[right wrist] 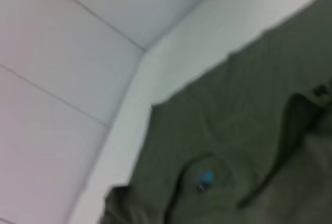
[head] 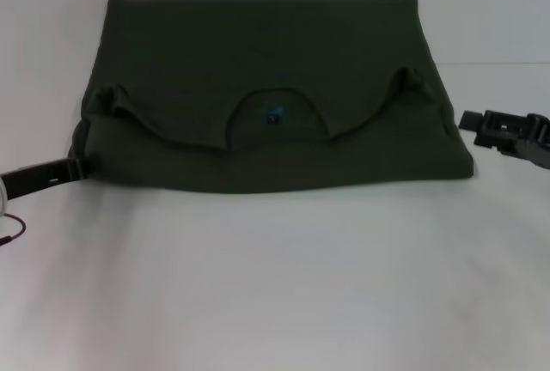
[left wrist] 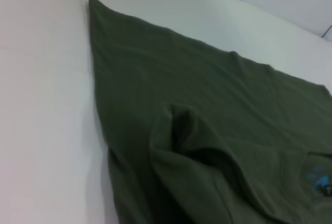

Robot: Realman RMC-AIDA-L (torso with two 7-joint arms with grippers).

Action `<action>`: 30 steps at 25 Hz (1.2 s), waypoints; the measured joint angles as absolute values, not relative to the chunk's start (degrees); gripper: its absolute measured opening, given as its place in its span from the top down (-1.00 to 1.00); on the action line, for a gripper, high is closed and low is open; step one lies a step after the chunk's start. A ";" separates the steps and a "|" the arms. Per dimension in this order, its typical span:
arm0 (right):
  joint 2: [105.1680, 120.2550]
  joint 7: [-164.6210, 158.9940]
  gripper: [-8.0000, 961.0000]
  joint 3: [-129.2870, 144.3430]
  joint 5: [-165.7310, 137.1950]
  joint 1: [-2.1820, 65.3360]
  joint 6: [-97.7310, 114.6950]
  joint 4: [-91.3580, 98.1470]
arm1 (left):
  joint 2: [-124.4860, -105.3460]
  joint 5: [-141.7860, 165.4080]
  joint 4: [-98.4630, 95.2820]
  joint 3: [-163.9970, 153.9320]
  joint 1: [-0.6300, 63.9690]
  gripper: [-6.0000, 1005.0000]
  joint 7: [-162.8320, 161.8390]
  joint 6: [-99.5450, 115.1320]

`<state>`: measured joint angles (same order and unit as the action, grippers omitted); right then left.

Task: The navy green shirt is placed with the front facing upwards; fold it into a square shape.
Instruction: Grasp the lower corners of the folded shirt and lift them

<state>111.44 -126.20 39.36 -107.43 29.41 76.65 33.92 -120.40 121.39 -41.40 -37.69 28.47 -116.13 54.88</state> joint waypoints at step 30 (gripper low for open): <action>113.36 -137.84 -0.28 45.18 -139.96 42.90 56.74 34.09 | -119.46 121.09 -42.72 -37.62 31.71 0.94 -121.20 55.59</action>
<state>113.36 -137.84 45.18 -139.96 42.90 56.74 34.09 -119.46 121.09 -42.72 -37.62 31.71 -121.20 55.59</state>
